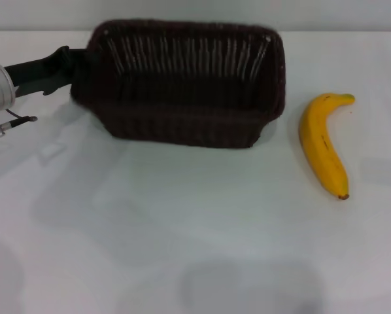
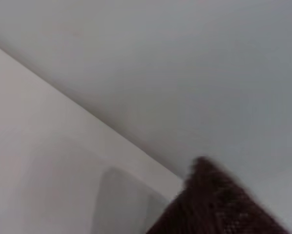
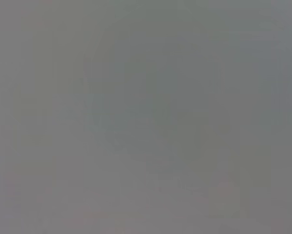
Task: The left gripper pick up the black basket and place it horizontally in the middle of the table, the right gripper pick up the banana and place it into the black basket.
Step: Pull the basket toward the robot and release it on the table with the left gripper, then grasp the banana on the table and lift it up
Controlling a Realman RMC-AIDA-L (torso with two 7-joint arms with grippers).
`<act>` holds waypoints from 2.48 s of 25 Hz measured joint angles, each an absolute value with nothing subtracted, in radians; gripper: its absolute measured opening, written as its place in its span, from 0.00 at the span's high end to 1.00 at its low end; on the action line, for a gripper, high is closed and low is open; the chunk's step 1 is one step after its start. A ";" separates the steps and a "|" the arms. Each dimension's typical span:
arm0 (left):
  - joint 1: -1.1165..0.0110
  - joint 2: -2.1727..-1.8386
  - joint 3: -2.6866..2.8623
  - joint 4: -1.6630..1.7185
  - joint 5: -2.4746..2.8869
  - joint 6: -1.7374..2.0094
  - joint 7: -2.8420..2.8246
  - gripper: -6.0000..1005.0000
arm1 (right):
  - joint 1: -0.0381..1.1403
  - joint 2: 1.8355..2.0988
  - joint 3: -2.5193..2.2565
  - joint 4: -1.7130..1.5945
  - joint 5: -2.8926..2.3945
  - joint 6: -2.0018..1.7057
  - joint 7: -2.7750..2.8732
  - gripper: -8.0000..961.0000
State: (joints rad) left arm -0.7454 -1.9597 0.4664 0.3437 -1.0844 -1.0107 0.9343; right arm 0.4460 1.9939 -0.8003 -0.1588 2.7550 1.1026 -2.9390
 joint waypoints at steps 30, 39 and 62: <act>-0.436 -2.048 0.467 0.536 -1.674 -1.291 1.469 0.16 | 0.441 2.013 -0.863 -0.141 2.753 1.097 -2.832 0.25; -0.370 -2.073 0.468 0.370 -1.990 -1.229 1.949 0.17 | 0.357 1.995 -1.075 -0.243 2.680 1.088 -2.549 0.25; -0.414 -2.075 0.468 0.230 -2.238 -1.096 2.334 0.17 | 0.145 2.007 -1.459 -1.645 0.890 0.973 -0.677 0.26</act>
State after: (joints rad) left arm -0.4135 -2.0751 0.4678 0.2299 -2.2379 -1.0959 2.3345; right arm 0.1452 2.0066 -1.4592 -1.6447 0.8899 0.9727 -0.6770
